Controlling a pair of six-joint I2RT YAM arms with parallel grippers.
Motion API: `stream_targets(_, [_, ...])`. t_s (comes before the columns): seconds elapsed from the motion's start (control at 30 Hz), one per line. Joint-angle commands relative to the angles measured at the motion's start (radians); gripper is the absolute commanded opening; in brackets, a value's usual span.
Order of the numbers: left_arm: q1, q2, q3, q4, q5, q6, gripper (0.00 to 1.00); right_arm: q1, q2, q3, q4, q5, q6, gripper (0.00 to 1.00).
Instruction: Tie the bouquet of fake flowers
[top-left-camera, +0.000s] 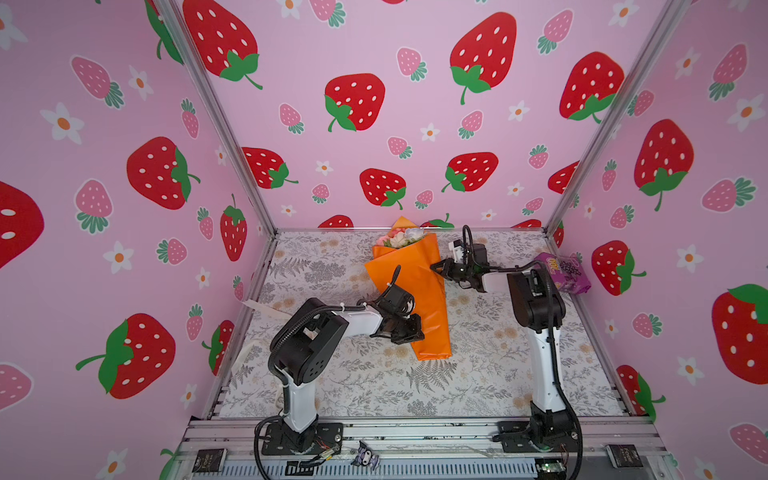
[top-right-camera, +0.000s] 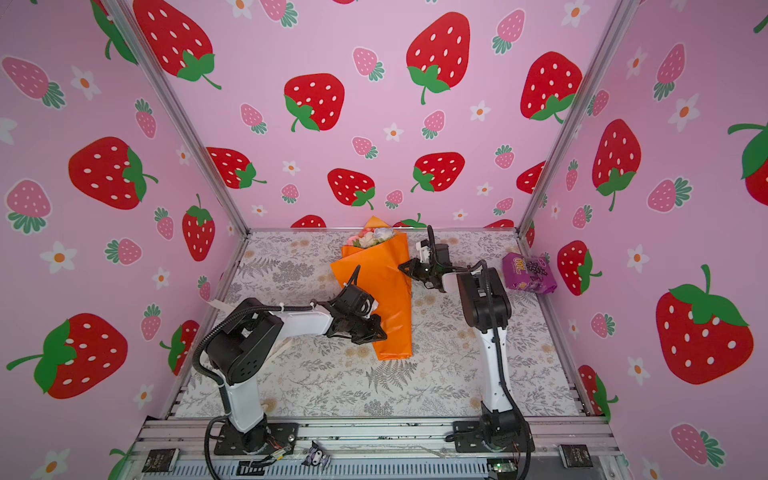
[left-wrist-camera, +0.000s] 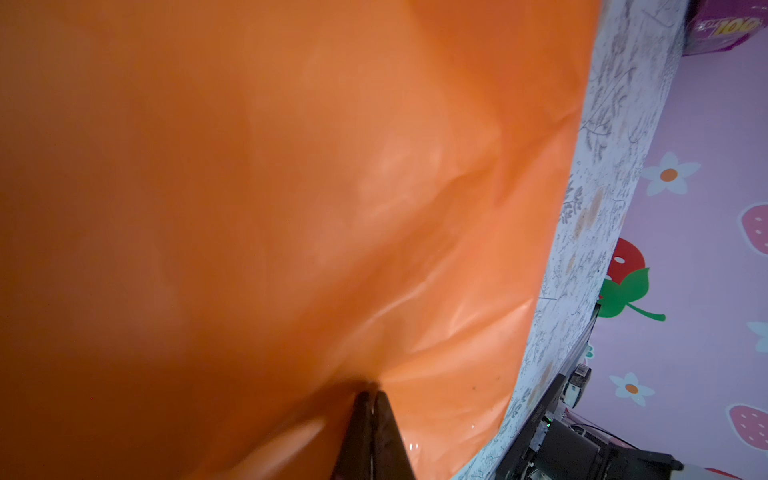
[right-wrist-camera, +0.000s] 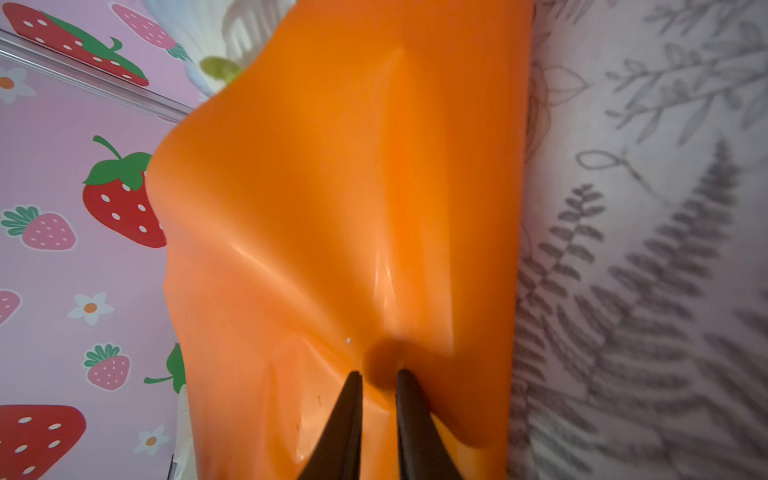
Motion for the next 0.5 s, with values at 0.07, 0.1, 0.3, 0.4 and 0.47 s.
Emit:
stream_targets(0.07, [-0.002,0.026,-0.040,-0.111,-0.052,0.018,0.07,-0.024,0.117,0.175,-0.061,0.073,0.074,0.20])
stream_targets(0.1, [-0.003,0.026,-0.042,-0.111,-0.053,0.018,0.07,-0.024,0.138,0.227,-0.109,0.093,0.062,0.20])
stream_targets(0.3, [-0.002,0.002,-0.063,-0.103,-0.059,0.019,0.07,-0.045,0.292,0.537,-0.344,0.212,0.048,0.20])
stream_targets(0.4, [-0.003,-0.015,-0.074,-0.098,-0.065,0.022,0.07,-0.058,0.331,0.639,-0.363,0.199,0.062,0.20])
stream_targets(0.47, [-0.002,-0.020,-0.077,-0.095,-0.063,0.024,0.07,-0.064,0.355,0.729,-0.397,0.188,0.057,0.20])
